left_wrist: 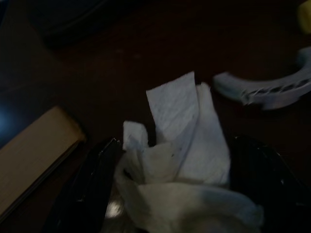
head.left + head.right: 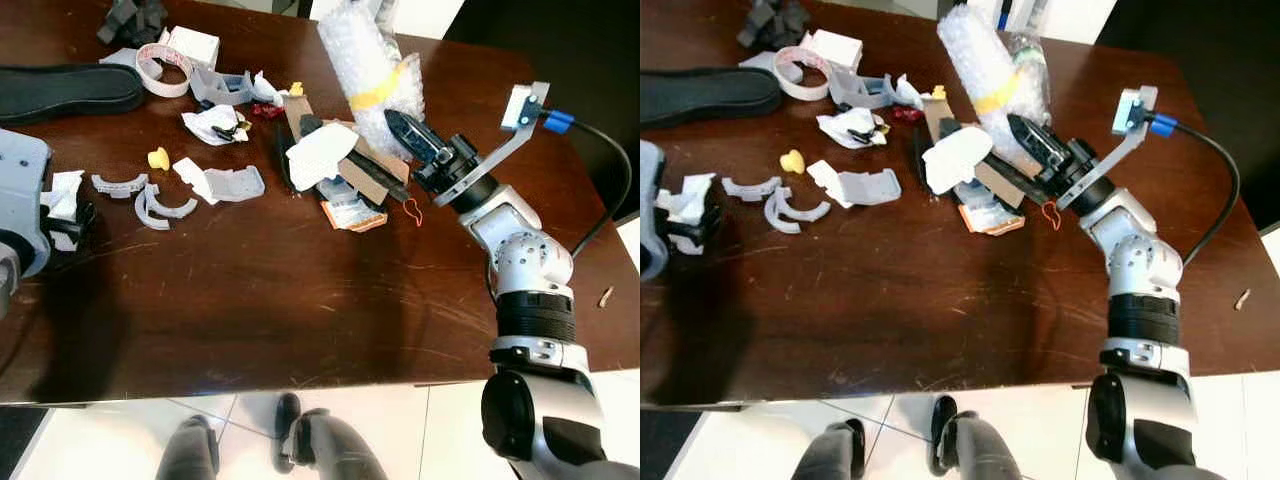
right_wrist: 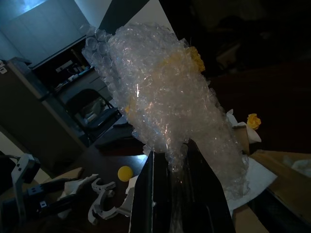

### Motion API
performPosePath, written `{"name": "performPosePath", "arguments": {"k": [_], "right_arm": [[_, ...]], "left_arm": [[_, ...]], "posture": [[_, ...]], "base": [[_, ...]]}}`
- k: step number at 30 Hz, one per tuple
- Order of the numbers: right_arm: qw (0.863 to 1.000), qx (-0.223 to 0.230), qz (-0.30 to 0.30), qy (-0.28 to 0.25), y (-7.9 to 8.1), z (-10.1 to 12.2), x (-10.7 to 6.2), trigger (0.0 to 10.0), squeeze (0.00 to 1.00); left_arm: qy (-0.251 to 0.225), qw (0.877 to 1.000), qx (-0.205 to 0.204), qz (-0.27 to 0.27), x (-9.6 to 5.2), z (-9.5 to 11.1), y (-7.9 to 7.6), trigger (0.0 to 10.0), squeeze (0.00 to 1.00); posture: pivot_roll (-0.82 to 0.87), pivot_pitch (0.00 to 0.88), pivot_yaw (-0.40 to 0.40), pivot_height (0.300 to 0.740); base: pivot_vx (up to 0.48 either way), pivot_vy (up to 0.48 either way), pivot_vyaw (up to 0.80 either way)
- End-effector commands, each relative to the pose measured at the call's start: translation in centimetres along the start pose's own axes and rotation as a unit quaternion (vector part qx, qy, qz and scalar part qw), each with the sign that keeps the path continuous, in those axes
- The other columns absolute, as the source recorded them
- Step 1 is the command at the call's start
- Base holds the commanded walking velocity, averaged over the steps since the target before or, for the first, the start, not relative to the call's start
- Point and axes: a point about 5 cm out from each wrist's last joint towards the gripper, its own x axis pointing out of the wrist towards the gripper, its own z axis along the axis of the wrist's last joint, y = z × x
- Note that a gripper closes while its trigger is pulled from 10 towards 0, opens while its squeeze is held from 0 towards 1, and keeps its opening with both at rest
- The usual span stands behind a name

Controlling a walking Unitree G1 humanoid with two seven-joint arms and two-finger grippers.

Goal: Picking trash to rubbish bin

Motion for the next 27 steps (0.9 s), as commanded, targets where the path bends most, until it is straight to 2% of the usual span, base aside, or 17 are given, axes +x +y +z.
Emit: {"name": "performPosePath", "arguments": {"k": [1, 2, 6, 16, 18, 20, 23, 24, 25, 27], "right_arm": [[1.0, -0.004, -0.001, -0.007, -0.2, 0.2, -0.3, 0.0, 0.0], [1.0, -0.004, 0.0, -0.007, -0.2, 0.2, -0.2, 0.0, 0.0], [1.0, -0.007, 0.0, -0.008, -0.3, 0.3, -0.1, 0.0, 0.0], [1.0, -0.008, 0.003, -0.014, -0.3, 0.2, 0.3, 0.0, 0.0], [1.0, -0.004, 0.007, -0.019, -0.3, 0.1, 0.4, 0.0, 0.0], [1.0, 0.002, 0.011, -0.026, -0.2, 0.1, 0.5, 0.0, 0.0], [0.999, 0.005, 0.012, -0.029, -0.1, 0.0, 0.6, 0.0, 0.0], [0.999, 0.011, 0.012, -0.036, -0.1, -0.3, 0.8, 0.0, 0.0], [0.999, 0.013, 0.013, -0.037, 0.0, -0.4, 0.8, 0.0, 0.0], [0.999, 0.014, 0.016, -0.038, 0.1, -0.6, 0.8, 0.0, 0.0]], "left_arm": [[0.018, 1.0, 0.016, 0.008, -0.4, -0.6, 0.3, 8.2, 0.0], [0.026, 0.999, 0.016, 0.009, -0.5, -1.0, 0.4, 0.0, 0.0], [0.054, 0.999, 0.005, 0.006, -0.5, -2.7, -0.2, 0.0, 0.0], [0.055, 0.998, -0.013, 0.018, -0.1, -3.4, -0.1, 0.0, 0.0], [0.04, 0.999, -0.025, 0.017, 0.1, -3.0, -0.1, 0.0, 0.0], [0.003, 0.999, -0.036, 0.013, 0.3, -1.8, -0.3, 0.0, 0.0], [-0.013, 0.999, -0.04, 0.012, 0.4, -1.3, -0.3, 0.0, 0.0], [-0.057, 0.996, -0.067, 0.017, 0.4, 0.0, 0.1, 0.0, 0.0], [-0.077, 0.994, -0.077, 0.02, 0.3, 0.6, 0.3, 0.0, 0.0], [-0.089, 0.991, -0.09, 0.029, 0.2, 1.0, 0.6, 0.0, 0.0]], "posture": [[0.13, 0.319, -0.183, 0.74], [0.13, 0.319, -0.183, 0.74], [0.13, 0.306, -0.186, 0.74], [0.14, 0.282, -0.178, 0.74], [0.15, 0.271, -0.173, 0.74], [0.15, 0.265, -0.169, 0.74], [0.16, 0.254, -0.163, 0.74], [0.17, 0.237, -0.154, 0.74], [0.17, 0.233, -0.152, 0.74], [0.17, 0.227, -0.148, 0.74]], "base": [[0.0, 0.0, 0.0], [0.0, 0.0, 0.0], [0.0, 0.0, 0.0], [0.0, 0.0, 0.0], [0.0, 0.0, 0.0], [0.0, 0.0, 0.0], [0.0, 0.0, 0.0], [0.0, 0.0, 0.0], [0.0, 0.0, 0.0], [0.0, 0.0, 0.0]]}}
